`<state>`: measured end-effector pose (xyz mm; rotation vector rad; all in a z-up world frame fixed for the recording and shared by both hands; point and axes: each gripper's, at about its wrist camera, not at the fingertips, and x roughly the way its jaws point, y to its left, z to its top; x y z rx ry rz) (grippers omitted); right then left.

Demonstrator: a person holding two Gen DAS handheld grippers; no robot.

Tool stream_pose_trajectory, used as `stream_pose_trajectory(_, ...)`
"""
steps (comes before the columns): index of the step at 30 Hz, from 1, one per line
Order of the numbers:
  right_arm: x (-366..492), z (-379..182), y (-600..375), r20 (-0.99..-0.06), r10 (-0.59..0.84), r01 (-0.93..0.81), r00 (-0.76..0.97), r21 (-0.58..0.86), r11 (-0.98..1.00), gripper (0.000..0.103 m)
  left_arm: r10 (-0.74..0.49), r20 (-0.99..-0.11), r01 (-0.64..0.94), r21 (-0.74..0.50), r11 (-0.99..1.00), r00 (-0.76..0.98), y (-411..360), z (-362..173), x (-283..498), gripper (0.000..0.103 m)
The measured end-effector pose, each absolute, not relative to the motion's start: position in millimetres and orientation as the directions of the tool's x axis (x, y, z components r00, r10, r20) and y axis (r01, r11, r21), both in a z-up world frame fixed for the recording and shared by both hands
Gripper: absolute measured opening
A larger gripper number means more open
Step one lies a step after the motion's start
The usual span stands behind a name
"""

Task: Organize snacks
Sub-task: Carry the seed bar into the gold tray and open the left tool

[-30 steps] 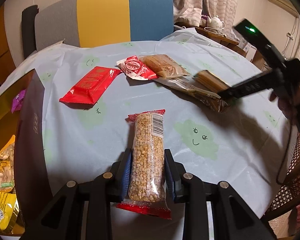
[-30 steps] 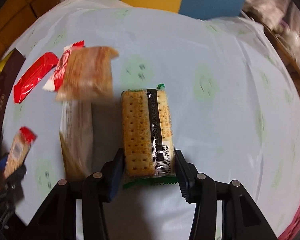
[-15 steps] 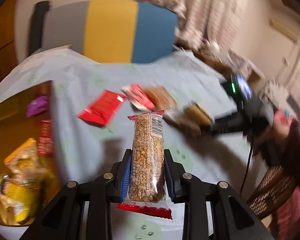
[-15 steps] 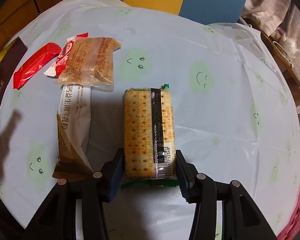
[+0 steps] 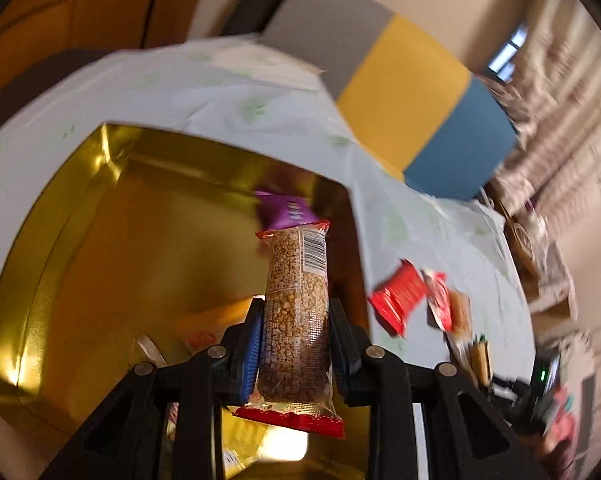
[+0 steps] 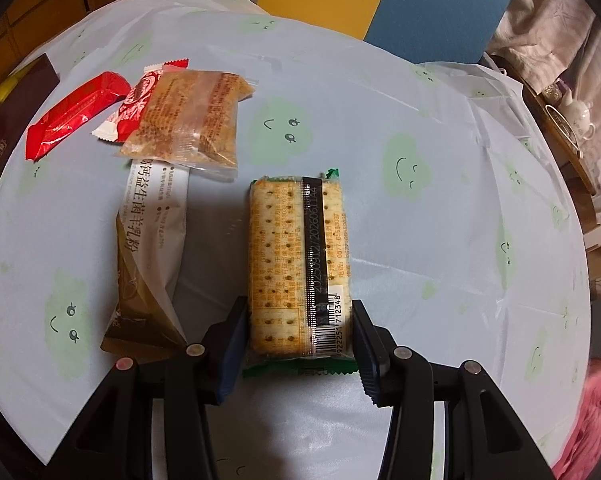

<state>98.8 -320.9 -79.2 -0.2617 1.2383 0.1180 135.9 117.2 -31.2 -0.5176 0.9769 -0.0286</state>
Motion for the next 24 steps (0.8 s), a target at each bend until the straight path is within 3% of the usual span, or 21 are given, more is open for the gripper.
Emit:
stream_pose_trajectory(10,98.4,-79.0,-320.6,-0.943,-0.056,-0.241,0.329,-0.141,0.96,0.049,-0.213,-0.833,-0.364,-0.434,0.824,0.511,142.9,-70.6,178.7,0.03)
stream_pose_trajectory(18,98.3,-79.0,-319.6,-0.94,-0.065,-0.247,0.334,-0.154,0.957,0.049,-0.172,-0.864,-0.317,-0.35,0.882,0.474,129.2,-79.2,197.9,0.033)
stream_pose_trajectory(24,98.1,-78.9,-319.5,-0.939,-0.07,-0.249,0.336,-0.16,0.955,0.049,-0.038,-0.842,-0.266,-0.213,0.94,0.538,106.8,-49.8,169.9,0.033)
